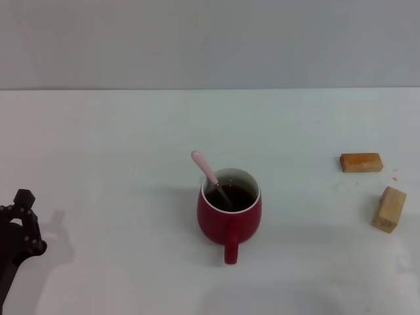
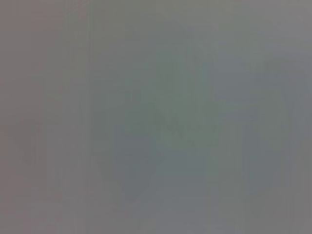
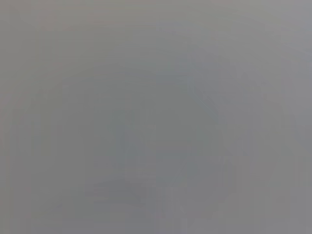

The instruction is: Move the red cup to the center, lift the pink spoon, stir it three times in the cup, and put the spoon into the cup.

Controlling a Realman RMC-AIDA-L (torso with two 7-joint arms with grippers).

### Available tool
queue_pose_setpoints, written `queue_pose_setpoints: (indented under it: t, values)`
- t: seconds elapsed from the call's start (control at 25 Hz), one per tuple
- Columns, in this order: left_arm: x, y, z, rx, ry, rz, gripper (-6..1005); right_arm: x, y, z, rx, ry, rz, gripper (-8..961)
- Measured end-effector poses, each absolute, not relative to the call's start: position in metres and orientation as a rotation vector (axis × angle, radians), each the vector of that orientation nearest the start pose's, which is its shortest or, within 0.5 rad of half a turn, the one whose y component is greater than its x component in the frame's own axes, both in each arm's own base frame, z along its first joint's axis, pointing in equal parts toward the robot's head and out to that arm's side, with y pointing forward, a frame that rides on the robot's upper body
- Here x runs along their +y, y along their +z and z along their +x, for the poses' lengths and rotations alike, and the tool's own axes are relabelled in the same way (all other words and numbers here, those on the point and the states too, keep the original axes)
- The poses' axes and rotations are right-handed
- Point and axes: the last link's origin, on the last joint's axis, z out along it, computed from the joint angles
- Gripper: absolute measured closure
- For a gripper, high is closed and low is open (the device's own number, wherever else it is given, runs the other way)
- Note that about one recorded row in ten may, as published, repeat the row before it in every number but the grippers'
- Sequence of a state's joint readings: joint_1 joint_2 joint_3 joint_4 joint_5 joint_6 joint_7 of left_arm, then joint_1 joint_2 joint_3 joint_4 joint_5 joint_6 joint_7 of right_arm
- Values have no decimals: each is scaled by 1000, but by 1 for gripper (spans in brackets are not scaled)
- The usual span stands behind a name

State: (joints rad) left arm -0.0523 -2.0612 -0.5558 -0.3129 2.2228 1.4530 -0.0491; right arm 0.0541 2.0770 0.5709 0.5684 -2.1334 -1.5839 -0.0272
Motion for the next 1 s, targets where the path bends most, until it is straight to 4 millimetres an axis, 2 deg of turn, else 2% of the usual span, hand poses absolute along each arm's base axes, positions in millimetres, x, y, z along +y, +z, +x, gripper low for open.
queue_pose_setpoints:
  t: [0.12,0.32,0.52,1.0]
  values:
    - [195,-28,-352,-522,-730,-1579,999,207,-14,303,483,974,-1294,319]
    - [196,-25,-355,-568,-759,-1543,999,202,-12,312,512,942,-1257,319]
    - [193,-18,-360,-573,-751,-1500,999,199,-13,313,517,939,-1259,319]
    - [190,-7,-357,-500,-776,-1455,999,198,-12,321,506,898,-1280,319]
